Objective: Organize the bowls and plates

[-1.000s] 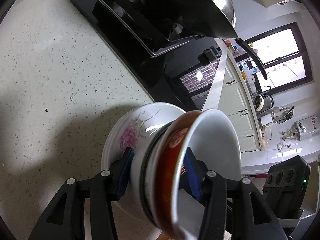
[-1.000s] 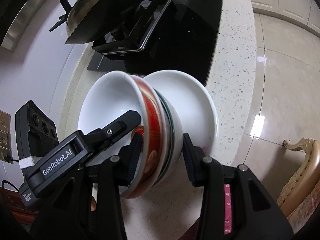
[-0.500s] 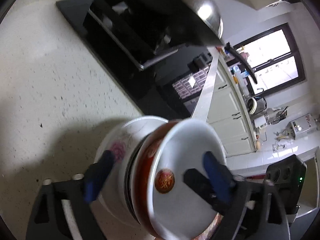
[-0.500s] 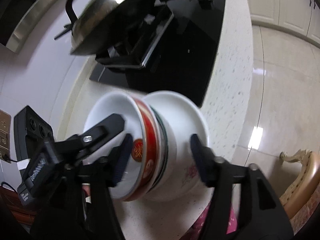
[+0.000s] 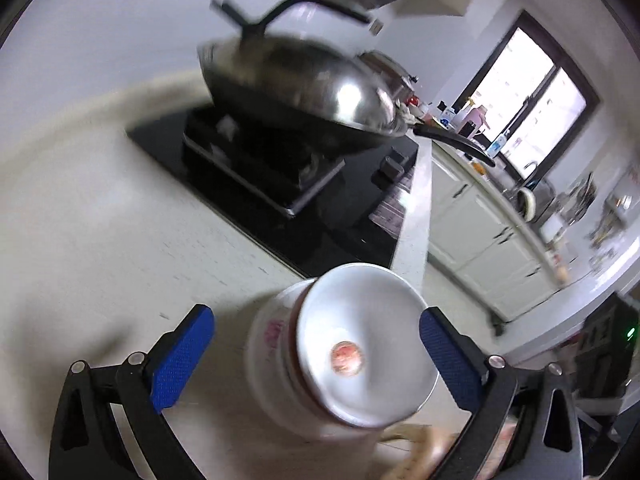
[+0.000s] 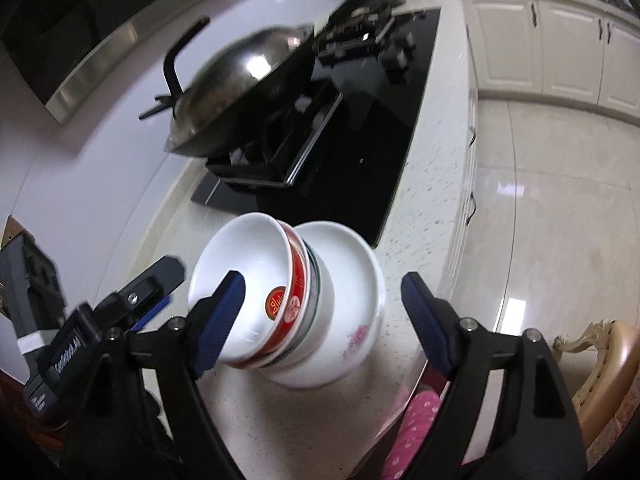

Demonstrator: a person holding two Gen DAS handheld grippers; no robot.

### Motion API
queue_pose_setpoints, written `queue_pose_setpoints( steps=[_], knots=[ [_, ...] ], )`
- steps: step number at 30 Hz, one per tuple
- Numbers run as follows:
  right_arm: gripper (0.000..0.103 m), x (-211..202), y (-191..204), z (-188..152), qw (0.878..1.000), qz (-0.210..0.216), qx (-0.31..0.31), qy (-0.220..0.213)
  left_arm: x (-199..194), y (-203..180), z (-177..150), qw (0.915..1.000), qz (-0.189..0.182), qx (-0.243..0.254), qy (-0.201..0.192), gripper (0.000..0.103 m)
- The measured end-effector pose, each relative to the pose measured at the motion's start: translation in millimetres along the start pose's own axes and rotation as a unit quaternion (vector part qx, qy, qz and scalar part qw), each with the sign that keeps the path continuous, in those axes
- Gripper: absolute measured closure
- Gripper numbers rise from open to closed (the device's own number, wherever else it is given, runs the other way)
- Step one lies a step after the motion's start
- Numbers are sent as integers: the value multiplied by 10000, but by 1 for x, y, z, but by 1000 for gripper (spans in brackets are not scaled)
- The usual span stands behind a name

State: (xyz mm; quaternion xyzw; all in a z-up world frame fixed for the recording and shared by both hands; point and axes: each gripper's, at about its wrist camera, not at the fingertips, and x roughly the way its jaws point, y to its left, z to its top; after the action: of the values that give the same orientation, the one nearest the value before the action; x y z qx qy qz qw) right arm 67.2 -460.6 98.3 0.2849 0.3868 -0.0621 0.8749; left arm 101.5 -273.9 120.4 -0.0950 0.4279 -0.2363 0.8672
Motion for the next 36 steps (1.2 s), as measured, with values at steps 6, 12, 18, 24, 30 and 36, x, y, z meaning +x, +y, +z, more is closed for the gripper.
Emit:
queue_pose_setpoints(
  steps=[6, 12, 18, 24, 30, 36],
  knots=[
    [19, -28, 8, -21, 9984, -189, -408, -331, -57, -17, -17, 9912, 729, 843, -719, 0],
    [18, -60, 23, -52, 9883, -407, -1174, -884, -107, -24, -33, 9828, 1162, 880, -1135, 0],
    [2, -91, 26, -101, 9657, -786, -1704, -1796, -118, -19, -63, 9859, 1119, 663, -1054, 0],
    [2, -70, 13, -127, 9688, -1046, -1734, -1425, -90, -8, -104, 9865, 1278, 758, -688, 0],
    [2, -57, 6, -142, 9685, -1277, -1822, -1120, -60, 6, -135, 9850, 1560, 731, -101, 0],
    [2, -47, 2, -149, 9714, -1304, -1795, -841, -55, 9, -144, 9834, 1616, 829, 4, 0]
  ],
)
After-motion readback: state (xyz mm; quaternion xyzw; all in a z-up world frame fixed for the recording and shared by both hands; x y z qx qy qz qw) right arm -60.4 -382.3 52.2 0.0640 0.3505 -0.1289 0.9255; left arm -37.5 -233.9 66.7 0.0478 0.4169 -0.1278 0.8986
